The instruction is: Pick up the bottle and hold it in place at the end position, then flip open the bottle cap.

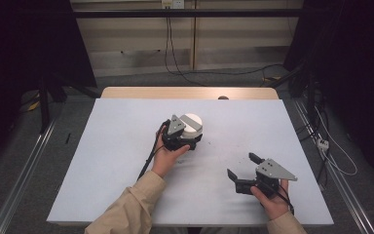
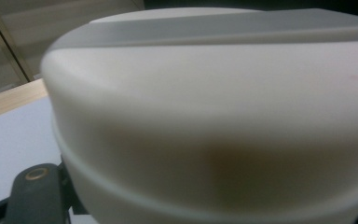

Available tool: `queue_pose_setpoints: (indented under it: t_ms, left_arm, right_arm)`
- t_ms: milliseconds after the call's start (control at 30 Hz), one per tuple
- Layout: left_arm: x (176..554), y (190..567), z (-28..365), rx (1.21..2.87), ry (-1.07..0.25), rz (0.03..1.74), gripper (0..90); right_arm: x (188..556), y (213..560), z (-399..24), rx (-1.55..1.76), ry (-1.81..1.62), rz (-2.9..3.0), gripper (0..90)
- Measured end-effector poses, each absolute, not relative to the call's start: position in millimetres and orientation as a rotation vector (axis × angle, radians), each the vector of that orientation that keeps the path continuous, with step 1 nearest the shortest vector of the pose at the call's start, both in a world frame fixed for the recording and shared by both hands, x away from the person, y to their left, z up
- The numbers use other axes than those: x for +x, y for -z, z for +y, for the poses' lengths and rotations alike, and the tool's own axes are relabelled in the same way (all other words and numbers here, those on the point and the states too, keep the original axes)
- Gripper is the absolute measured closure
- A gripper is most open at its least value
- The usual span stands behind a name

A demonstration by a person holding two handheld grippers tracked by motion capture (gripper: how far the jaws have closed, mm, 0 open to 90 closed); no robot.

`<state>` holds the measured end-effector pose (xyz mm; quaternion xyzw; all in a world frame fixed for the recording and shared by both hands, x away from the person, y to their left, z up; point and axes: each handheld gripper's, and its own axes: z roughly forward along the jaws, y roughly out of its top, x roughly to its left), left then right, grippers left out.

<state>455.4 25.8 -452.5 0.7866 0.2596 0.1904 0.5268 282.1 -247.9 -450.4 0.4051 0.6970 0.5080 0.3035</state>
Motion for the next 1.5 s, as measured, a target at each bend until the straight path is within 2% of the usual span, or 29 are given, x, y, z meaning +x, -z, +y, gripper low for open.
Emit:
queue_pose_setpoints:
  t_ms: [567, 1133, 1233, 1300, 1500]
  left_arm:
    - [456.1, 454.2, 27.8, 1.879, -0.438, 0.628, 18.5]
    - [456.1, 455.5, 27.7, 1.889, -0.438, 0.63, 18.5]
    - [456.1, 455.7, 27.8, 1.89, -0.436, 0.632, 18.5]
    - [456.1, 455.9, 27.9, 1.891, -0.435, 0.633, 18.4]
    - [455.8, 456.4, 28.6, 1.89, -0.433, 0.644, 18.4]
  right_arm:
    - [320.3, 441.6, -216.7, 1.091, -1.402, 1.858, 5.9]
    - [337.8, 435.1, -203.0, 1.103, -1.394, 1.885, 7.2]
    - [340.8, 433.9, -200.6, 1.101, -1.404, 1.887, 9.6]
    - [342.9, 432.8, -198.2, 1.094, -1.418, 1.895, 14.5]
    - [347.3, 430.5, -192.6, 1.074, -1.406, 1.91, 17.1]
